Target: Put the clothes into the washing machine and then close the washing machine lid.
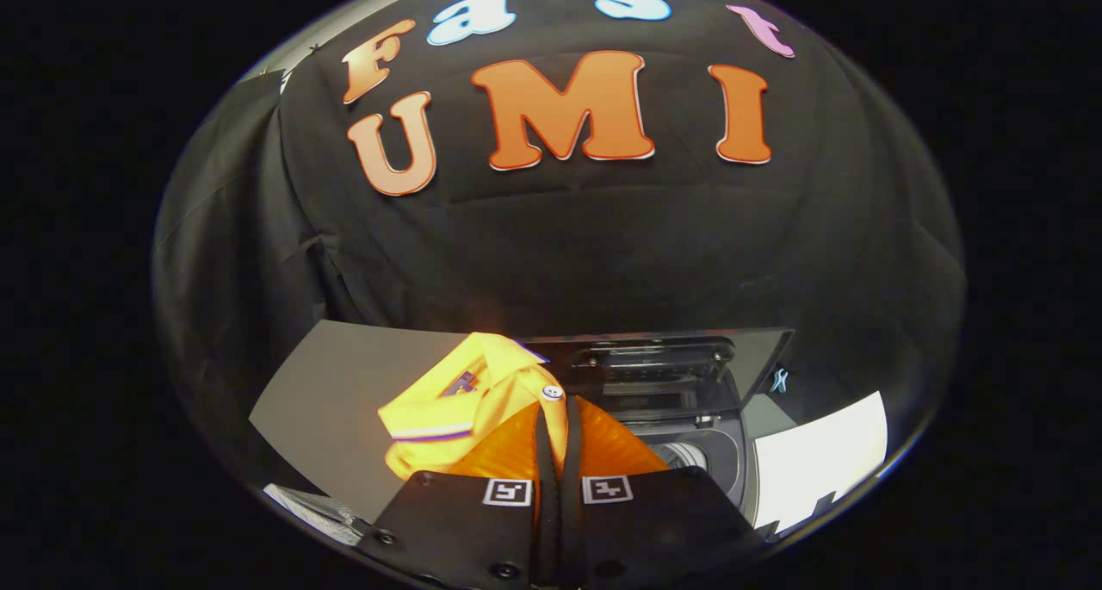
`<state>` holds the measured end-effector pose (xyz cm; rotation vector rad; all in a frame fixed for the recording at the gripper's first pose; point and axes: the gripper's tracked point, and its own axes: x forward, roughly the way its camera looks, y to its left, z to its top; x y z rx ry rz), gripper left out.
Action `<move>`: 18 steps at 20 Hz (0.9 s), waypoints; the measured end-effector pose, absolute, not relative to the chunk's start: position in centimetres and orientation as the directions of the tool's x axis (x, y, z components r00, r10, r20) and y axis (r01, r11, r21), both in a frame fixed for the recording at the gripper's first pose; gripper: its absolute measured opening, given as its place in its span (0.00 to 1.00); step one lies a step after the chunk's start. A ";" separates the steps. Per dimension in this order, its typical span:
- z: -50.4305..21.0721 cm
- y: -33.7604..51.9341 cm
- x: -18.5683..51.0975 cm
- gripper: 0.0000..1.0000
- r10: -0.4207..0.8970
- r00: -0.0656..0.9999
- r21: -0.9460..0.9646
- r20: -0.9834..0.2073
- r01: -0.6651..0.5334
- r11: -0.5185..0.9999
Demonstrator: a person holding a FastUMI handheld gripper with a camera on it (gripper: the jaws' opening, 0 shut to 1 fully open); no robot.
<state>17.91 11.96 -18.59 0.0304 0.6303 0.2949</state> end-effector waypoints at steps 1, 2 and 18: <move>-19.3 10.9 18.2 0.08 0.272 0.768 0.123 -0.580 -0.248 0.961; -20.1 9.8 18.5 0.08 0.262 0.768 0.123 -0.584 -0.235 0.964; -33.8 1.7 23.3 0.08 0.146 0.687 0.120 -0.712 -0.086 0.989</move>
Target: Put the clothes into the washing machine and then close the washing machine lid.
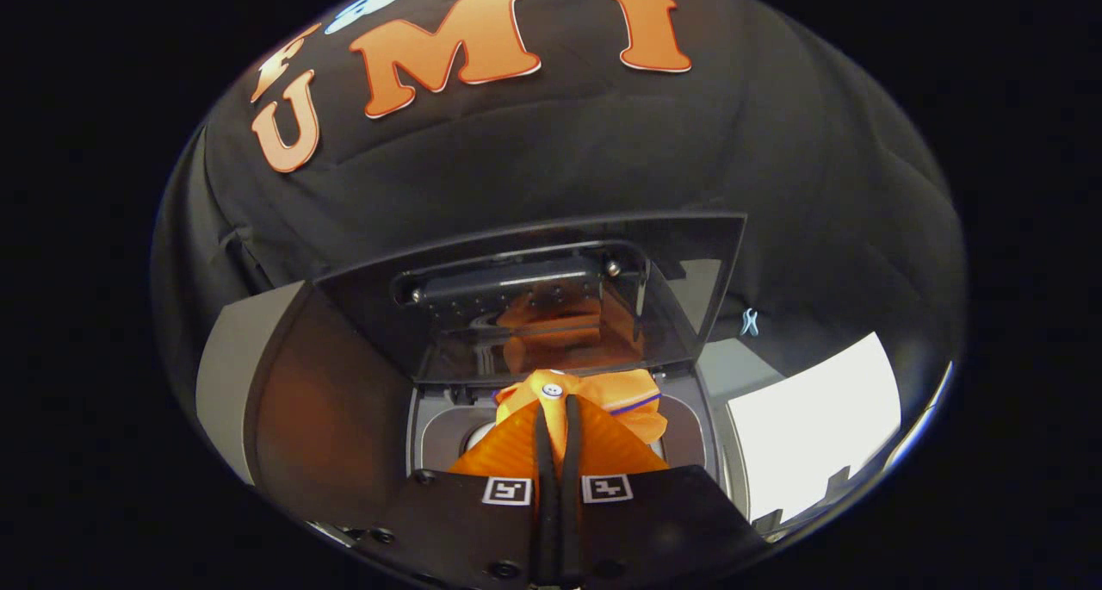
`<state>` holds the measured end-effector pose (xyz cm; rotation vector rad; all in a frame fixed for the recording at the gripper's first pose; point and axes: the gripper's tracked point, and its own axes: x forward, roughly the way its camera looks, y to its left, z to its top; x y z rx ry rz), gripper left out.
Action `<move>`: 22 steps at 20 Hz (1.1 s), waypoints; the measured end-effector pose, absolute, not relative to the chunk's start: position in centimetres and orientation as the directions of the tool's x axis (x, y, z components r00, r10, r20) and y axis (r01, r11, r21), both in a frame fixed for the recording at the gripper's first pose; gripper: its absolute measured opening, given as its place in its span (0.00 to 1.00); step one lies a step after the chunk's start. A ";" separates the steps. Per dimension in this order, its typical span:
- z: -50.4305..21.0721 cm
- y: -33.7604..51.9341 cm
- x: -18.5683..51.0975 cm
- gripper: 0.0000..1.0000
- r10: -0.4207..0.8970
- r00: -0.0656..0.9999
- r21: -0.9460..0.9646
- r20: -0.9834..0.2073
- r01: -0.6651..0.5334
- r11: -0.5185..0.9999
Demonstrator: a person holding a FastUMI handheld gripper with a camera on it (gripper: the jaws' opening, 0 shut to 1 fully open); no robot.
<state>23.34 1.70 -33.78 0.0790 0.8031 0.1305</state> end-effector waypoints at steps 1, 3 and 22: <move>-34.7 2.0 23.4 0.08 0.147 0.679 0.116 -0.719 -0.091 0.989; -36.6 2.5 23.5 0.08 0.149 0.658 0.115 -0.738 -0.095 0.989; -51.0 0.2 21.4 0.30 0.033 0.487 0.023 -0.873 -0.027 0.999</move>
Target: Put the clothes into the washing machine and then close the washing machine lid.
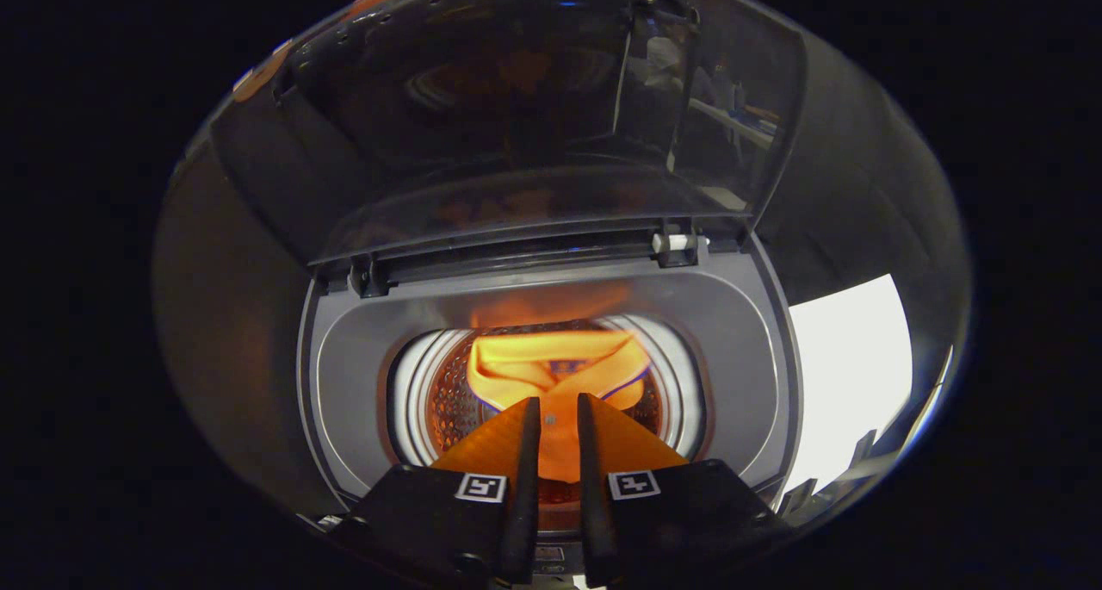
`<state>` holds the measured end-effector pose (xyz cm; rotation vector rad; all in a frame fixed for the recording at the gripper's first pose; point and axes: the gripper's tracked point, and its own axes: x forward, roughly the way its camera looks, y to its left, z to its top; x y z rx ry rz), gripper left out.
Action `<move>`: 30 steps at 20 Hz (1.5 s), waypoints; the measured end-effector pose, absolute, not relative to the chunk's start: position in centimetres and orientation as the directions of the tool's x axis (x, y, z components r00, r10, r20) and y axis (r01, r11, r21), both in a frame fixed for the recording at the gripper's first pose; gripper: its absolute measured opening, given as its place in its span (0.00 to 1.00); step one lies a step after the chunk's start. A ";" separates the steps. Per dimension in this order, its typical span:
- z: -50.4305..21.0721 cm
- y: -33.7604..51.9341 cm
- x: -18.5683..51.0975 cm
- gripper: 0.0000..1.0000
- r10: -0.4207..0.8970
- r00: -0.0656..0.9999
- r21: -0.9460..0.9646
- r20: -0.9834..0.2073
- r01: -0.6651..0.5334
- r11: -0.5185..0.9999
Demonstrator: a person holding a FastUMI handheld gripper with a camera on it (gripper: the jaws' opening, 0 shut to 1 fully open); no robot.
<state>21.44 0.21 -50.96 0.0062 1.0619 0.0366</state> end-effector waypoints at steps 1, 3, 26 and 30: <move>-51.0 0.1 21.5 0.38 0.027 0.487 0.017 -0.873 -0.025 1.000; -50.9 0.0 21.1 0.56 0.023 0.478 0.015 -0.878 -0.020 1.000; -30.8 -1.0 22.9 1.00 -0.002 0.720 -0.048 -0.694 -0.044 0.998; -26.0 0.0 25.2 1.00 0.015 0.782 -0.039 -0.623 -0.050 0.998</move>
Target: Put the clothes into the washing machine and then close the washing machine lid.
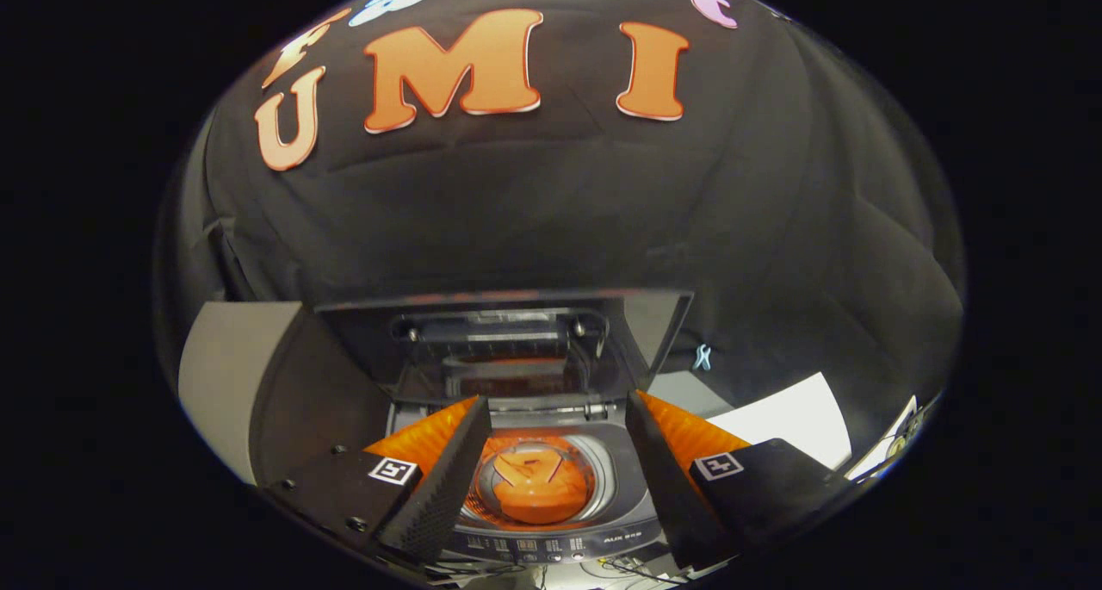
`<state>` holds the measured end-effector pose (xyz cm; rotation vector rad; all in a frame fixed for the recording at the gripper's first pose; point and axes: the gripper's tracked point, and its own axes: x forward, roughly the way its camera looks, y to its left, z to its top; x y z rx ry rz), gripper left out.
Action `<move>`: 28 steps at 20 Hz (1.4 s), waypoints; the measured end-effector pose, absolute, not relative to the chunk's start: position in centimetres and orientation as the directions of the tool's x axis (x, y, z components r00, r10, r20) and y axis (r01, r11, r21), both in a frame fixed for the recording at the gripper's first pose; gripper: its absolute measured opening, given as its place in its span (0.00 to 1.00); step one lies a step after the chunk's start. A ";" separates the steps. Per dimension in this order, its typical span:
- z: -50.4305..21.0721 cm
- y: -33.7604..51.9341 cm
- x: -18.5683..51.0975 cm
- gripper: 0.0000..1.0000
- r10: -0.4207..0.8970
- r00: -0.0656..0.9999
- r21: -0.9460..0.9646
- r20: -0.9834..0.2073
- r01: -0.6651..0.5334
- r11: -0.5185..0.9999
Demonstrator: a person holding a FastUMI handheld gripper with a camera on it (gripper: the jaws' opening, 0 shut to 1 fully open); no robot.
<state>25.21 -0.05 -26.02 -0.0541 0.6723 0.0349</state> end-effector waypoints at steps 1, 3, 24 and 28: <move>-25.0 0.3 26.0 1.00 0.018 0.793 -0.040 -0.609 -0.054 0.998; -23.4 0.8 27.4 1.00 0.021 0.811 -0.045 -0.585 -0.058 0.997; -25.9 3.5 39.4 1.00 0.052 0.829 -0.006 -0.556 -0.066 0.998; -27.4 3.6 39.4 1.00 0.044 0.815 -0.030 -0.577 -0.075 0.997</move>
